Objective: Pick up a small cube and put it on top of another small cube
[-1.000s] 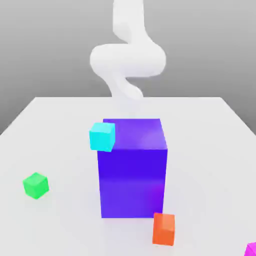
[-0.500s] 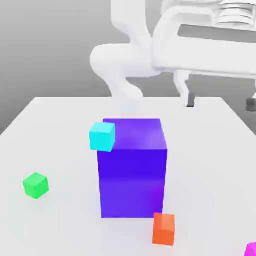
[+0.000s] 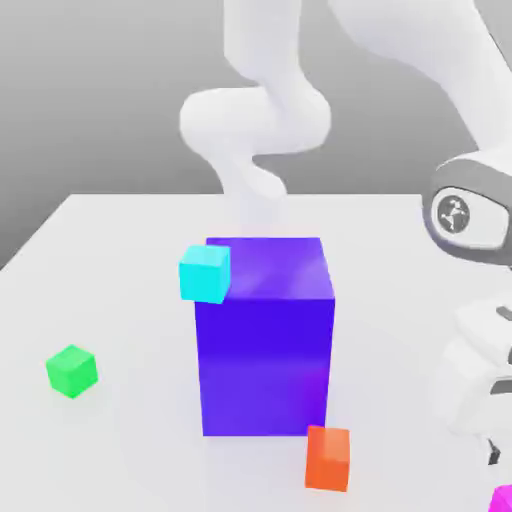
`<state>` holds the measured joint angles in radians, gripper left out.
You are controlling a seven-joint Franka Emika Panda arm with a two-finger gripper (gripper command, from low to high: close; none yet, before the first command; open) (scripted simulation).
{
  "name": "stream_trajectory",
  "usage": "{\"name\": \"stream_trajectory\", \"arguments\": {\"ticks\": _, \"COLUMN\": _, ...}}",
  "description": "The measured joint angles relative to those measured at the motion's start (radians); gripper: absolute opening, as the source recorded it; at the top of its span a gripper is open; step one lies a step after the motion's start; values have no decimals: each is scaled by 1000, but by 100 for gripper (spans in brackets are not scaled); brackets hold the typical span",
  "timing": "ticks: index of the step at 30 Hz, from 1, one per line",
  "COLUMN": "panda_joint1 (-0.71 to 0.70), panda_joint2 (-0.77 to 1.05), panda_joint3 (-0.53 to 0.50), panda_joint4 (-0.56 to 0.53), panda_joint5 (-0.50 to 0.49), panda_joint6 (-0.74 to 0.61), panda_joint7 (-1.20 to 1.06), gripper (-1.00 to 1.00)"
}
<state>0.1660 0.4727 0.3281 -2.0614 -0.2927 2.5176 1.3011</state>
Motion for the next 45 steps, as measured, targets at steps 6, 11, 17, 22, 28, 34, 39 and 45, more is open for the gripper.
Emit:
{"name": "stream_trajectory", "arguments": {"ticks": 6, "panda_joint1": 57, "panda_joint2": 173, "panda_joint3": -49, "panda_joint4": 42, "panda_joint5": -48, "panda_joint6": 104, "panda_joint7": 45, "gripper": -100}}
{"name": "stream_trajectory", "arguments": {"ticks": 11, "panda_joint1": 63, "panda_joint2": 188, "panda_joint3": -56, "panda_joint4": 46, "panda_joint5": -50, "panda_joint6": 116, "panda_joint7": 47, "gripper": -100}}
{"name": "stream_trajectory", "arguments": {"ticks": 17, "panda_joint1": -10, "panda_joint2": 28, "panda_joint3": -30, "panda_joint4": -23, "panda_joint5": 22, "panda_joint6": 27, "panda_joint7": 12, "gripper": -100}}
{"name": "stream_trajectory", "arguments": {"ticks": 22, "panda_joint1": -138, "panda_joint2": -84, "panda_joint3": -120, "panda_joint4": -153, "panda_joint5": 75, "panda_joint6": 46, "panda_joint7": 32, "gripper": -100}}
{"name": "stream_trajectory", "arguments": {"ticks": 28, "panda_joint1": -288, "panda_joint2": -228, "panda_joint3": -250, "panda_joint4": -327, "panda_joint5": 141, "panda_joint6": 83, "panda_joint7": 62, "gripper": -100}}
{"name": "stream_trajectory", "arguments": {"ticks": 34, "panda_joint1": -514, "panda_joint2": -408, "panda_joint3": -423, "panda_joint4": -534, "panda_joint5": 204, "panda_joint6": 126, "panda_joint7": 114, "gripper": -100}}
{"name": "stream_trajectory", "arguments": {"ticks": 39, "panda_joint1": -768, "panda_joint2": -486, "panda_joint3": -536, "panda_joint4": -681, "panda_joint5": 277, "panda_joint6": 212, "panda_joint7": 138, "gripper": -100}}
{"name": "stream_trajectory", "arguments": {"ticks": 45, "panda_joint1": -778, "panda_joint2": -357, "panda_joint3": -492, "panda_joint4": -685, "panda_joint5": 362, "panda_joint6": 344, "panda_joint7": 84, "gripper": 100}}
